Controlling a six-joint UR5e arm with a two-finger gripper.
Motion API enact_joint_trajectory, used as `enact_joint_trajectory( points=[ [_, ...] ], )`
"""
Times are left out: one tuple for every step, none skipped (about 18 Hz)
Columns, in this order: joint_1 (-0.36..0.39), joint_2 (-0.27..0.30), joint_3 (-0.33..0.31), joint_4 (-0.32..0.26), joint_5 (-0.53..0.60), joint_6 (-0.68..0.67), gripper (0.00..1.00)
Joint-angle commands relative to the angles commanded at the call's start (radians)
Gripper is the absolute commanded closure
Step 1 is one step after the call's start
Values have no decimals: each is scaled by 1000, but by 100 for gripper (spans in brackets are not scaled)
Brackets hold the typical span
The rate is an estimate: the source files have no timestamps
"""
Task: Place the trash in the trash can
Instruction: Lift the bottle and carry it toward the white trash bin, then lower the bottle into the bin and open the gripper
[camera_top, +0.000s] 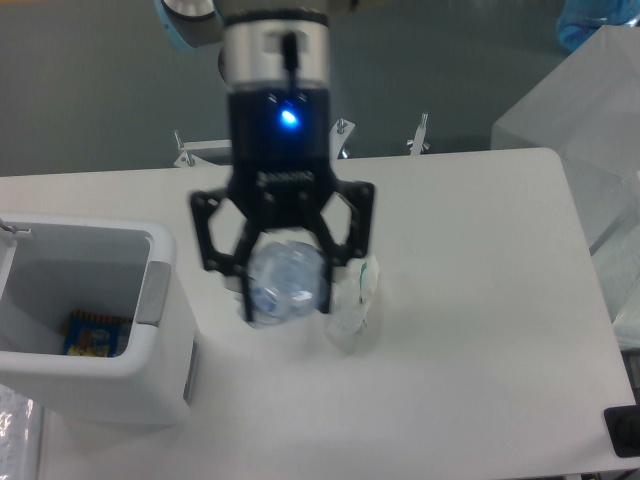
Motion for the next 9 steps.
enact_joint_trajectory(
  points=[
    [-17, 3, 2, 15, 0, -2, 36],
    [-32, 5, 0, 31, 2, -2, 36],
    [-52, 5, 0, 34, 2, -3, 36],
    [-72, 5, -6, 34, 2, -3, 36],
    [-87, 5, -8, 34, 2, -3, 36],
    [-104, 3, -8, 34, 0, -5, 36],
    [-124, 0, -12, 34, 0, -5, 36],
    [-138, -1, -17, 34, 0, -6, 36],
    [-155, -3, -28, 34, 0, -8, 36]
  ],
)
